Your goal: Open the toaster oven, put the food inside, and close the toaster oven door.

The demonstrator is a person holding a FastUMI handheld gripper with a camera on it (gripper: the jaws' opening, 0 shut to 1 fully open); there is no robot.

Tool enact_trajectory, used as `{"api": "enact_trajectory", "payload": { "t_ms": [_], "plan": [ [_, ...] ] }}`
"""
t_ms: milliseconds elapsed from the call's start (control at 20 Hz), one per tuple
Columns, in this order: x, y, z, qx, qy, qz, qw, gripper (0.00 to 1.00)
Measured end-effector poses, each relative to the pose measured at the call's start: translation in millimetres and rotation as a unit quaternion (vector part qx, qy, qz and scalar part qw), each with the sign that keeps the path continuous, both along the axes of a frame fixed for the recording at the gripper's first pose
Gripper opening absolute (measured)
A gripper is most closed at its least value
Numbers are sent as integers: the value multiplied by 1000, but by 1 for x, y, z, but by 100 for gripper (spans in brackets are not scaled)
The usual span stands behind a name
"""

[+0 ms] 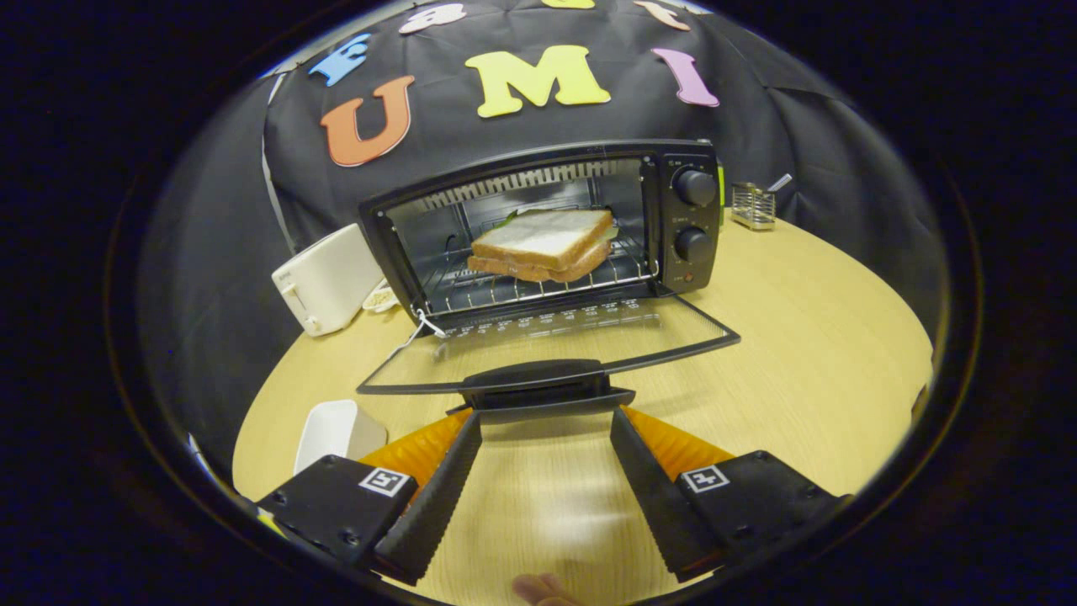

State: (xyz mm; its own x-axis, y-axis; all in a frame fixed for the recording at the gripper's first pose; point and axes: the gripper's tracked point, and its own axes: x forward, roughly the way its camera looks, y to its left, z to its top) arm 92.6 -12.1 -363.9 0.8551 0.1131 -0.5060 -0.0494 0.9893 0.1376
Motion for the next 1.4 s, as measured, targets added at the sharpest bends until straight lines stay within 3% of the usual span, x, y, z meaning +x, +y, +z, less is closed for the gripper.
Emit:
{"api": "enact_trajectory", "payload": {
  "t_ms": [250, 500, 700, 1050, 1250, 1400],
  "plan": [
    [0, 2, 27, -6, -35, 0, 999, 100],
    [35, 16, 90, -28, -105, 10, 994, 100],
    [36, 17, 139, -22, -138, 8, 990, 100],
    [-15, 20, 241, -41, -194, 8, 980, 100],
    [-67, 17, 315, -75, -265, 12, 961, 100],
    [-105, 1, 354, -95, -310, -12, 946, 100]
  ]
}}
